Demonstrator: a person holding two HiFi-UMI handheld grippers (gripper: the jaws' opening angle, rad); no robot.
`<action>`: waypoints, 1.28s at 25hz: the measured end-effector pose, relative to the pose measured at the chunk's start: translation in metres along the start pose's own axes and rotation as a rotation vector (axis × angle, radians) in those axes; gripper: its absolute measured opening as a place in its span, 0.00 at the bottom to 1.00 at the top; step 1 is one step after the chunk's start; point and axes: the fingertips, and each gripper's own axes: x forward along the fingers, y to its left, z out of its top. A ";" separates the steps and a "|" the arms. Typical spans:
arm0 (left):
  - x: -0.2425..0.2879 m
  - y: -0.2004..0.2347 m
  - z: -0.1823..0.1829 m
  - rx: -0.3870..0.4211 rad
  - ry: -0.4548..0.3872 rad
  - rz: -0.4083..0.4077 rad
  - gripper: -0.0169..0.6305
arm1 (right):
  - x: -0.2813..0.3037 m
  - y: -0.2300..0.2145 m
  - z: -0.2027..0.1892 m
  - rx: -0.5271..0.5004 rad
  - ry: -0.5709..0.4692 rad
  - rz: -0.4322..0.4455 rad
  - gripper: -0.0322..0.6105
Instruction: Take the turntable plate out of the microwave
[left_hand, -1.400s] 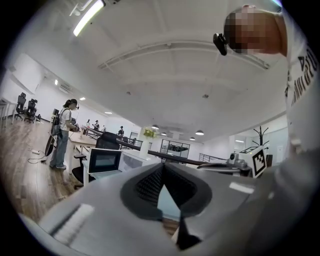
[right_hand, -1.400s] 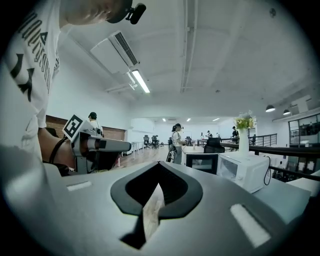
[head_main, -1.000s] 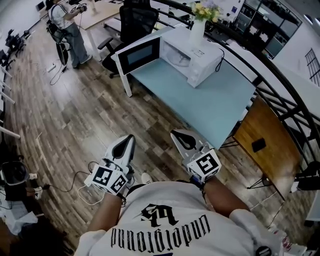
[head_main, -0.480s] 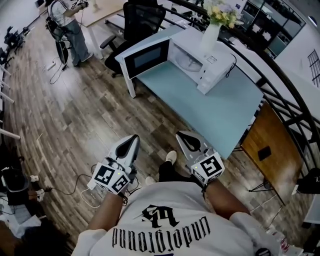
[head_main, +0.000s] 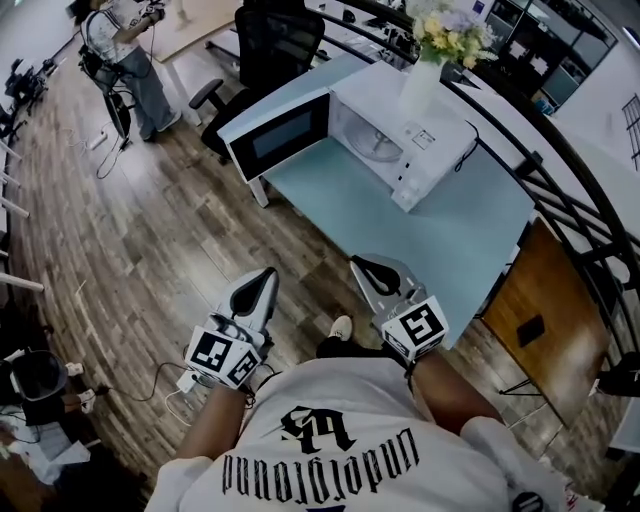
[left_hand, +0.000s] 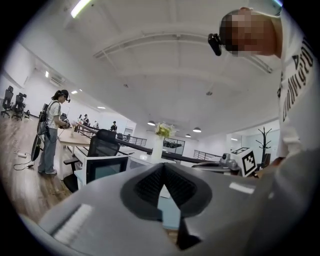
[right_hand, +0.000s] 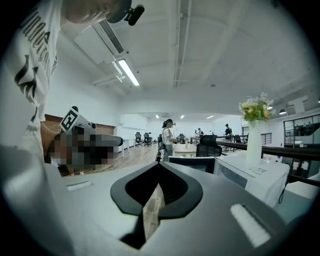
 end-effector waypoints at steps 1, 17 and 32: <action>0.013 0.000 0.001 0.002 0.002 -0.004 0.10 | 0.001 -0.011 -0.002 0.007 -0.003 -0.001 0.05; 0.162 -0.013 0.000 0.062 0.066 -0.186 0.10 | 0.001 -0.118 -0.014 0.052 0.011 -0.109 0.05; 0.235 0.087 0.033 0.059 0.110 -0.388 0.10 | 0.102 -0.162 0.002 0.116 0.053 -0.308 0.05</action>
